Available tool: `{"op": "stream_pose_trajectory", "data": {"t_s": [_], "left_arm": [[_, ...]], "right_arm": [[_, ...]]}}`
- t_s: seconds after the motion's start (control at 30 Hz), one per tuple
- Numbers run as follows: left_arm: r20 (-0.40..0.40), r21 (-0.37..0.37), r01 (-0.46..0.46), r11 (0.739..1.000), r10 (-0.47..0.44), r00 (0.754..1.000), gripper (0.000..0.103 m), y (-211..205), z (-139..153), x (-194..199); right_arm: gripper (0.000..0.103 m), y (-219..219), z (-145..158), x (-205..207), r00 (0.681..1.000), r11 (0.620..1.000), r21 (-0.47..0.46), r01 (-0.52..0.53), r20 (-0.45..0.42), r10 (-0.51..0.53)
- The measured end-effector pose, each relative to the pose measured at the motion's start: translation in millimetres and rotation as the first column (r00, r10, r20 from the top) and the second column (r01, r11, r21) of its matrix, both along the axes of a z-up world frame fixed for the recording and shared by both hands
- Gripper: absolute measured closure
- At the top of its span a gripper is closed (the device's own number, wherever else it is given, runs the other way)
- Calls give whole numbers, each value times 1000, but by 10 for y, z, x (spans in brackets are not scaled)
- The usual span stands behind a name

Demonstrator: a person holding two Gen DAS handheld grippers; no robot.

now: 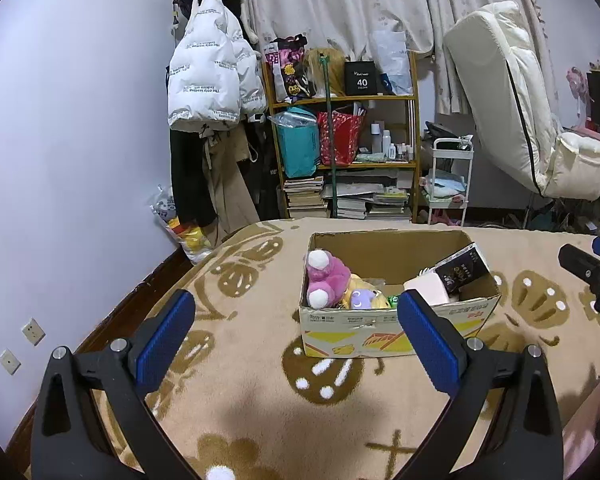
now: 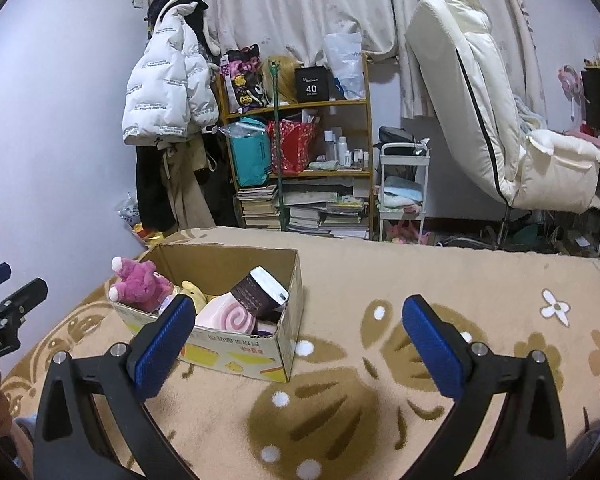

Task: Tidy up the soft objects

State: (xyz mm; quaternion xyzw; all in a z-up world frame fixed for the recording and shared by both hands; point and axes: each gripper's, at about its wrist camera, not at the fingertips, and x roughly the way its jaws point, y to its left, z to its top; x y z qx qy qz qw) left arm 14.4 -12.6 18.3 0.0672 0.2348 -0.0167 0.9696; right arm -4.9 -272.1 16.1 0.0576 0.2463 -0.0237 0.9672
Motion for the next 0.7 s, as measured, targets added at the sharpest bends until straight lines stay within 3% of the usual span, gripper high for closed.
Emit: {"op": "stream_pose_trajectory", "data": {"t_s": [0.7], "left_arm": [[31,-6,-12,1000,12,999,3,18,39,-76]], "right_arm": [[0,-35,-9,21,1000,1000,10,1,-8,-1]]}}
